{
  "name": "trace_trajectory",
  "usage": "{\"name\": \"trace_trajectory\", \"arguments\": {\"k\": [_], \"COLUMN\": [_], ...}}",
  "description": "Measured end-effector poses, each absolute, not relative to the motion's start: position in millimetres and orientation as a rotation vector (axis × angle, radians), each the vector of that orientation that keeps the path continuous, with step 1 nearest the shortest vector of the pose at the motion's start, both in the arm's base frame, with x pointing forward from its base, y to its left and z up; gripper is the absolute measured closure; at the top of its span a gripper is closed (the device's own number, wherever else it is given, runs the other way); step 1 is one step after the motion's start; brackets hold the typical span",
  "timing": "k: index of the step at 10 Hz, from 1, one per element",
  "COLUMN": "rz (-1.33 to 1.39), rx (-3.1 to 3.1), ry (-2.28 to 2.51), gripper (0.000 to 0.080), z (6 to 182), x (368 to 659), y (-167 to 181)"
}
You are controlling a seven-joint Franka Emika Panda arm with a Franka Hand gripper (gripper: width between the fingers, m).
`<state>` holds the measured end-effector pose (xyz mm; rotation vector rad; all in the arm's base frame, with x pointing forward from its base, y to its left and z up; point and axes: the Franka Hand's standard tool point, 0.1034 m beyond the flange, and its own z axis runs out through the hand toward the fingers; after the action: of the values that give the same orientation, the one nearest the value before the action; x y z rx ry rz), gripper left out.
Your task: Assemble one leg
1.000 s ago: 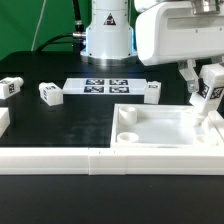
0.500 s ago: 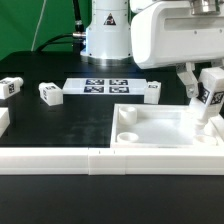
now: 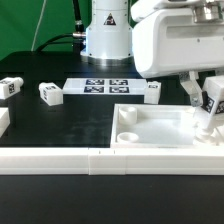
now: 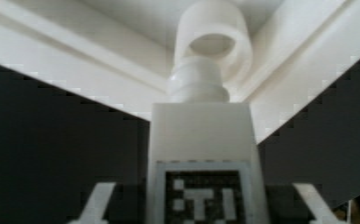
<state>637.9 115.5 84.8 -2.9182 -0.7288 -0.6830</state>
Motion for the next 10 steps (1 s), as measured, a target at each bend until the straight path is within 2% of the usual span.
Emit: {"name": "trace_trajectory", "arguments": {"k": [7,10], "rz": [-0.696,-0.783], "rx": [-2.911,-2.908], "ry": [-0.735,-0.695], "gripper": [0.0512,0.0512], "z": [74.7,68.9], "x": [630,618], "y": [122,120]}}
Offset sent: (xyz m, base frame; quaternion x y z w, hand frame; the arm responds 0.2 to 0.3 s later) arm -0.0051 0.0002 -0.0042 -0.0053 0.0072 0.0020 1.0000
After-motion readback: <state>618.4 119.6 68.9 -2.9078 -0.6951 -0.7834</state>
